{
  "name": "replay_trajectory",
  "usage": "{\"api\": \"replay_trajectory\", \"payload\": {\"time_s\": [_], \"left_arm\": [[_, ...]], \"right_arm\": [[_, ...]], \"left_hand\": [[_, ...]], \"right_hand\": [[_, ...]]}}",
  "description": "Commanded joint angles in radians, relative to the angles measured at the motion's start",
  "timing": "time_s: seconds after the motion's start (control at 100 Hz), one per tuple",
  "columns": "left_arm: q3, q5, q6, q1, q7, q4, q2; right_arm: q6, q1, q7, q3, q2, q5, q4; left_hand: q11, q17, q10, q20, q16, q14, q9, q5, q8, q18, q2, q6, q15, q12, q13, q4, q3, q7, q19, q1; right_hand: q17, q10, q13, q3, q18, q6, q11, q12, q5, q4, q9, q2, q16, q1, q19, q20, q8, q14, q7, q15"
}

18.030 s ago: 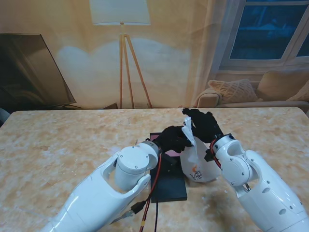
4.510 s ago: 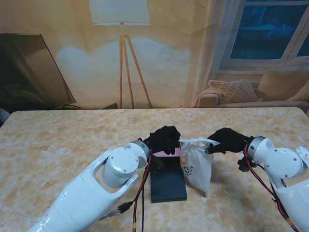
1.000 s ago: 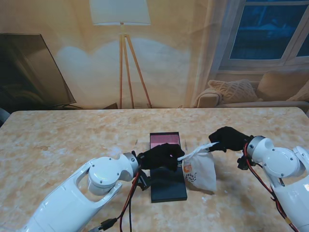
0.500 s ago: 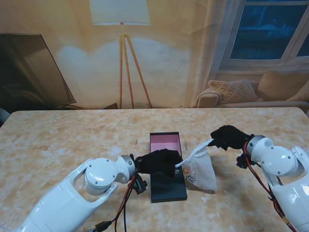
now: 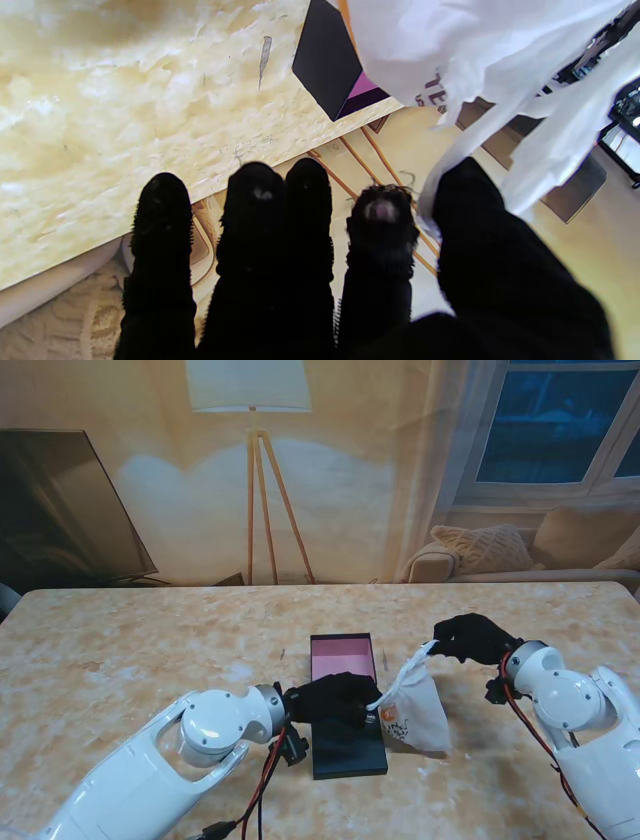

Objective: Pack mini donuts into a plastic bag, tie the opening and put the bag into the gift box

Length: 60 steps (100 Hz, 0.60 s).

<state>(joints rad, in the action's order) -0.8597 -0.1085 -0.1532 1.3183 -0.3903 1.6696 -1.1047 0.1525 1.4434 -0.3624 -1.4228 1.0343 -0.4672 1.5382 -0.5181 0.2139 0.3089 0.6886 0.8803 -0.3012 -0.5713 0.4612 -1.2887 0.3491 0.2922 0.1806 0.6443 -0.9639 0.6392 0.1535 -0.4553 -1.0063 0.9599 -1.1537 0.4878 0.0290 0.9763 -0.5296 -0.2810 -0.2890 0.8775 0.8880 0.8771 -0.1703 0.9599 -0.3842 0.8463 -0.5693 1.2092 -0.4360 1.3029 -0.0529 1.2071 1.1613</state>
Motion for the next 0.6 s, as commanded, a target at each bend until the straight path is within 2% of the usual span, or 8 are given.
{"api": "replay_trajectory", "payload": {"time_s": [0.0, 0.06, 0.15, 0.31, 0.46, 0.52, 0.55, 0.59], "left_arm": [[0.002, -0.003, -0.008, 0.002, -0.010, 0.005, -0.006], [0.003, -0.003, -0.008, 0.001, -0.006, 0.005, -0.007], [0.004, -0.006, -0.010, 0.002, -0.002, 0.006, -0.009], [0.005, -0.011, -0.010, 0.003, -0.001, 0.008, -0.010], [0.009, -0.019, -0.011, 0.001, -0.002, 0.007, -0.011], [0.011, -0.024, -0.013, -0.001, -0.004, 0.006, -0.011], [0.012, -0.026, -0.014, -0.002, -0.004, 0.005, -0.012], [0.014, -0.028, -0.015, -0.003, -0.004, 0.005, -0.012]], "right_arm": [[0.000, 0.021, -0.012, -0.005, 0.004, 0.010, 0.008], [0.022, 0.027, 0.009, -0.005, 0.006, -0.013, 0.011], [0.057, 0.028, 0.048, 0.002, 0.009, -0.051, 0.007], [0.097, 0.021, 0.075, 0.017, 0.010, -0.089, -0.002], [0.124, 0.006, 0.068, 0.034, 0.008, -0.077, -0.016], [0.137, -0.002, 0.071, 0.042, 0.009, -0.070, -0.024], [0.145, -0.006, 0.072, 0.045, 0.009, -0.067, -0.028], [0.156, -0.012, 0.079, 0.050, 0.010, -0.064, -0.036]], "left_hand": [[0.007, 0.004, -0.025, 0.031, 0.021, -0.006, 0.004, 0.069, -0.035, -0.008, -0.022, 0.007, -0.004, -0.015, -0.009, -0.015, -0.017, -0.064, 0.025, -0.006], [0.006, 0.006, -0.024, 0.035, 0.022, -0.007, 0.002, 0.069, -0.034, -0.007, -0.023, 0.010, -0.002, -0.016, -0.008, -0.015, -0.014, -0.064, 0.029, -0.010], [0.005, 0.008, -0.024, 0.038, 0.023, -0.007, -0.001, 0.069, -0.032, -0.006, -0.023, 0.010, 0.000, -0.016, -0.005, -0.015, -0.011, -0.064, 0.033, -0.012], [0.004, 0.009, -0.024, 0.043, 0.026, -0.006, -0.004, 0.067, -0.029, -0.004, -0.025, 0.011, 0.006, -0.018, -0.002, -0.014, -0.003, -0.064, 0.038, -0.016], [0.001, 0.013, -0.024, 0.046, 0.028, -0.007, -0.013, 0.067, -0.028, -0.004, -0.025, 0.013, 0.011, -0.020, 0.006, -0.015, 0.001, -0.066, 0.040, -0.020], [0.002, 0.014, -0.024, 0.046, 0.029, -0.007, -0.016, 0.068, -0.027, -0.003, -0.026, 0.013, 0.013, -0.021, 0.007, -0.015, 0.002, -0.067, 0.040, -0.022], [0.002, 0.015, -0.024, 0.047, 0.030, -0.008, -0.018, 0.067, -0.027, -0.002, -0.026, 0.012, 0.013, -0.021, 0.008, -0.015, 0.003, -0.067, 0.040, -0.022], [0.001, 0.015, -0.024, 0.047, 0.030, -0.008, -0.020, 0.067, -0.027, -0.001, -0.025, 0.012, 0.014, -0.022, 0.009, -0.015, 0.004, -0.067, 0.040, -0.023]], "right_hand": [[-0.032, -0.032, -0.056, 0.036, -0.019, 0.011, -0.058, -0.026, -0.111, -0.021, -0.068, 0.000, -0.017, -0.030, -0.018, -0.018, -0.129, 0.015, -0.140, -0.059], [-0.062, -0.048, -0.105, 0.067, -0.026, 0.037, -0.106, -0.054, -0.237, -0.020, -0.122, -0.002, -0.035, -0.047, -0.040, -0.025, -0.260, 0.036, -0.253, -0.123], [-0.103, -0.075, -0.164, 0.102, -0.040, 0.135, -0.172, -0.099, -0.333, 0.015, -0.192, 0.077, -0.068, -0.051, -0.068, -0.032, -0.439, 0.063, -0.418, -0.211], [-0.138, -0.106, -0.208, 0.177, -0.050, 0.232, -0.229, -0.147, -0.362, 0.104, -0.249, 0.214, -0.102, -0.053, -0.094, -0.042, -0.498, 0.092, -0.667, -0.291], [-0.145, -0.105, -0.211, 0.222, -0.050, 0.228, -0.250, -0.177, -0.355, 0.080, -0.234, 0.203, -0.129, -0.167, -0.107, -0.040, -0.553, 0.096, -0.664, -0.339], [-0.145, -0.093, -0.201, 0.186, -0.051, 0.200, -0.244, -0.183, -0.366, 0.053, -0.207, 0.160, -0.134, -0.210, -0.108, -0.040, -0.634, 0.089, -0.529, -0.345], [-0.145, -0.087, -0.194, 0.167, -0.050, 0.189, -0.242, -0.184, -0.370, 0.047, -0.197, 0.144, -0.135, -0.226, -0.108, -0.040, -0.646, 0.084, -0.489, -0.345], [-0.134, -0.070, -0.172, 0.085, -0.044, 0.147, -0.223, -0.182, -0.362, 0.032, -0.166, 0.110, -0.134, -0.259, -0.104, -0.039, -0.666, 0.071, -0.378, -0.337]]}}
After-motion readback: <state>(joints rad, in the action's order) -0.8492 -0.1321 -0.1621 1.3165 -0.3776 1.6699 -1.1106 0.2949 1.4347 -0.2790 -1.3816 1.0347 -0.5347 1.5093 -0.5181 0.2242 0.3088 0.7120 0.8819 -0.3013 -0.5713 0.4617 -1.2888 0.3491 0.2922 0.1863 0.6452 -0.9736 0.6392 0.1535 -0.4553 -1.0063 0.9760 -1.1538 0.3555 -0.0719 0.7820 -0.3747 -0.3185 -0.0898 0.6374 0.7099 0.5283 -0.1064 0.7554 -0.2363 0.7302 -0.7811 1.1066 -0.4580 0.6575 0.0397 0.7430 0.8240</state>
